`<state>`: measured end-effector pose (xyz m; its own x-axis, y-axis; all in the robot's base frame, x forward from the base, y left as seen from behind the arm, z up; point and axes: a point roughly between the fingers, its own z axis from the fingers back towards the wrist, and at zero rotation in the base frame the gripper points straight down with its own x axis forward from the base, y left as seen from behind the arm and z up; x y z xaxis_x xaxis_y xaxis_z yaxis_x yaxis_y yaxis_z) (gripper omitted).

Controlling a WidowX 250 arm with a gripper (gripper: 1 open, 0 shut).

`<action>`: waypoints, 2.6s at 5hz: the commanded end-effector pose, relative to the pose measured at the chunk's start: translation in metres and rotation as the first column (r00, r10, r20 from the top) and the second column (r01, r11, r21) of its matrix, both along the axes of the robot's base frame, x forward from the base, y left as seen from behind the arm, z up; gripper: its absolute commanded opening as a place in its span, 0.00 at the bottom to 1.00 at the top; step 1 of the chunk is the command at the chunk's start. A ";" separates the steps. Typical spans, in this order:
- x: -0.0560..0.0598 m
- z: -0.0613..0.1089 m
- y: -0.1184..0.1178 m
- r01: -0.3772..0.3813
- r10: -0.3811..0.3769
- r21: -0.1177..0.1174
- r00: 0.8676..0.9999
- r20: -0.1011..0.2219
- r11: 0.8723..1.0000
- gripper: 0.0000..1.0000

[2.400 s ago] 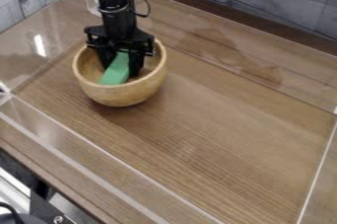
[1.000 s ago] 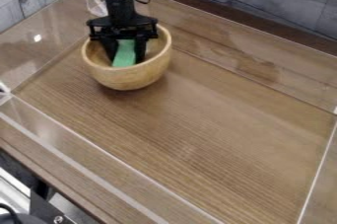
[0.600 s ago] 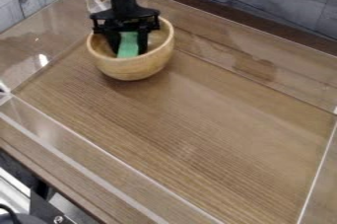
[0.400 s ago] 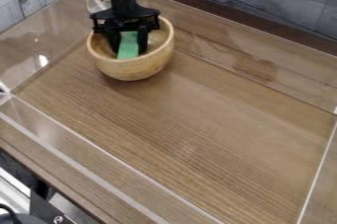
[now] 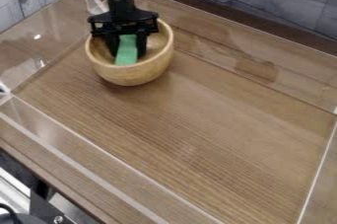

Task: Move green object from inside the wooden bowl to the table next to it

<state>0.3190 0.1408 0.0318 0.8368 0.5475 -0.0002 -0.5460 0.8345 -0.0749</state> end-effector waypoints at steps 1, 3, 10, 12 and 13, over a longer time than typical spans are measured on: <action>0.011 0.017 0.007 0.062 -0.063 0.018 0.997 0.044 0.998 0.00; 0.008 0.007 0.002 0.049 -0.050 0.014 0.998 0.041 0.999 0.00; 0.024 0.111 -0.021 0.162 -0.129 -0.128 0.964 0.234 0.978 0.00; 0.014 0.132 -0.076 0.146 -0.111 -0.133 0.965 0.239 0.980 0.00; 0.013 0.134 -0.111 0.144 -0.113 -0.120 0.966 0.234 0.982 0.00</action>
